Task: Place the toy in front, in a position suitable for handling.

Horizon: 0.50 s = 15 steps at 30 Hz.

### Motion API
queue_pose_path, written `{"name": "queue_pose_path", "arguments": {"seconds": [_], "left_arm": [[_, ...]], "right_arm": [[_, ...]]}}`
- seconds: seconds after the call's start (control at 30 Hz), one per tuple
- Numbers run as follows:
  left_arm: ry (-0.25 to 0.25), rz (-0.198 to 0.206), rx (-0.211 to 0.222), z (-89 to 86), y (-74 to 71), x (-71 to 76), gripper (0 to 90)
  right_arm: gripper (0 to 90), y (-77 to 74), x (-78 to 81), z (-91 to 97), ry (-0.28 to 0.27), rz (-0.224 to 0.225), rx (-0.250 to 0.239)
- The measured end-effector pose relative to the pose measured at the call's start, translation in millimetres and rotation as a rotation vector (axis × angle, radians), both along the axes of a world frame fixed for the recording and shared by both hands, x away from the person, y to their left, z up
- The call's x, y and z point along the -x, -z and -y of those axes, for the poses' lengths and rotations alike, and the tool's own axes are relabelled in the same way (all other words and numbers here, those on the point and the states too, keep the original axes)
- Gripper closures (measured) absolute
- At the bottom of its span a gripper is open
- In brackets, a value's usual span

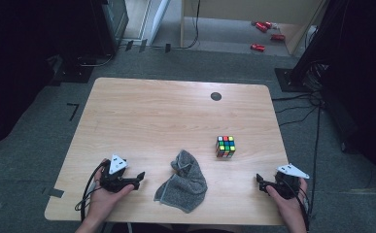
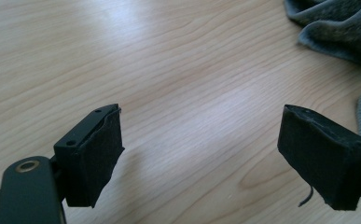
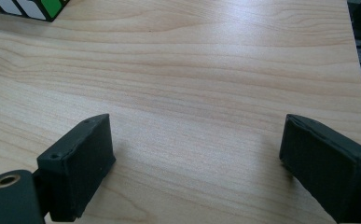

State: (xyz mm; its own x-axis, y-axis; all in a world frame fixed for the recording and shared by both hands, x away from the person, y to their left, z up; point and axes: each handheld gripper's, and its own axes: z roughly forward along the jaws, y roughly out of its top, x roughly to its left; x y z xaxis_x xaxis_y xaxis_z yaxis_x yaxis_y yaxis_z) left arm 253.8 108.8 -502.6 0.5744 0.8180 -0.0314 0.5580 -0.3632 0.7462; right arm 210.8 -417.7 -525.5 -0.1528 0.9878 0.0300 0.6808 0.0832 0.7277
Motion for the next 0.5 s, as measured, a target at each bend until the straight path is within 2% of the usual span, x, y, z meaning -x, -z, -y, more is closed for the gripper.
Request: {"name": "queue_pose_path", "arguments": {"seconds": [0.5], "left_arm": [[0.101,0.006,0.024,44.5,-1.9,-0.4,14.6]], "right_arm": [[9.4,0.0,-0.5,0.1,-0.008,0.0,0.002]]}}
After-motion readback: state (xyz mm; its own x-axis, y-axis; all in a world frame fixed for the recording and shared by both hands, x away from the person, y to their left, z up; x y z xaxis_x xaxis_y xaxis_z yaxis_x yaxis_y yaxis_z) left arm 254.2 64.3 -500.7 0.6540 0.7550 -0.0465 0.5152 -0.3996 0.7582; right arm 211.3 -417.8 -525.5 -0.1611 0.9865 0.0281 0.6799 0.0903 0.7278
